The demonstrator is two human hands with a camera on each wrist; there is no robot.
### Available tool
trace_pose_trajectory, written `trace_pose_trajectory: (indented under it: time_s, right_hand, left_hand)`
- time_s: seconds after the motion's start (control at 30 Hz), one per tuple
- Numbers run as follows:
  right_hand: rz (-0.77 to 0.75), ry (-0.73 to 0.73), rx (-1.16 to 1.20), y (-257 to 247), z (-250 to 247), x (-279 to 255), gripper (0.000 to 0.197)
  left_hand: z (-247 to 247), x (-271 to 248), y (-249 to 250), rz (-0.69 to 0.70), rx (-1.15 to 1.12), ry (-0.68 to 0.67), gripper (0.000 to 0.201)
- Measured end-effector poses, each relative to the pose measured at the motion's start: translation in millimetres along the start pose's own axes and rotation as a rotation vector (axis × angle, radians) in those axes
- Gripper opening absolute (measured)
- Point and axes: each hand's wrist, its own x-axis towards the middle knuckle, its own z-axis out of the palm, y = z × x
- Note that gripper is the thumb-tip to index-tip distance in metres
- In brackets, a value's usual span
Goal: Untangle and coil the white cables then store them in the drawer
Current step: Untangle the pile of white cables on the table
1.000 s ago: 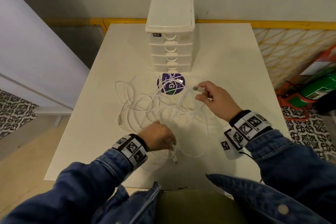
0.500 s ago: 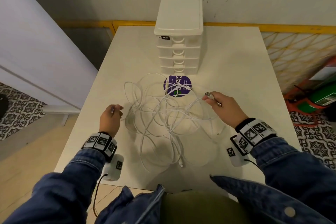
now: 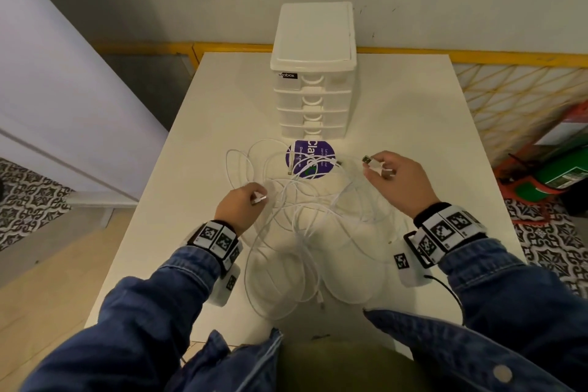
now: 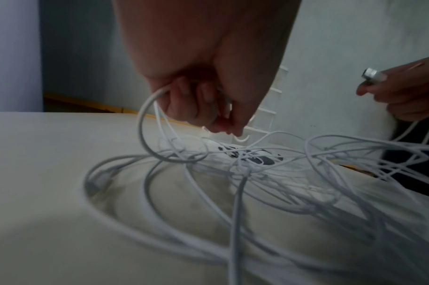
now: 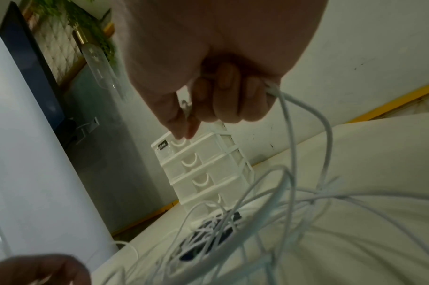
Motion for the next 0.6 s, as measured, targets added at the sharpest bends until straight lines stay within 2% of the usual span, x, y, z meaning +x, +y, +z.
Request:
trace_pose_trajectory:
  time_s: [0.17,0.27,0.33,0.47,0.6]
  right_hand:
    - [0.122,-0.217,-0.245,32.2,23.3,-2.3,0.026]
    - [0.164,-0.292,-0.327,41.2,33.6,-2.1,0.037]
    - [0.188,-0.332,-0.361,43.8,38.3,0.6,0.037]
    - [0.194,-0.396,-0.453,48.9,40.9,8.9,0.031]
    - [0.188,-0.374,-0.388,50.5,39.9,11.3,0.029]
  left_hand:
    - [1.8,29.2,21.8,-0.024,0.066,-0.044,0.025]
    - [1.9,51.6,48.3,0.037,0.093,-0.024,0.036]
    - [4.2,65.7,65.7,0.084,0.136,-0.042,0.043]
    - [16.8,90.3,91.3,0.201,0.247,-0.154,0.042]
    - [34.4,113.1,110.0,0.348,0.325,-0.295,0.036]
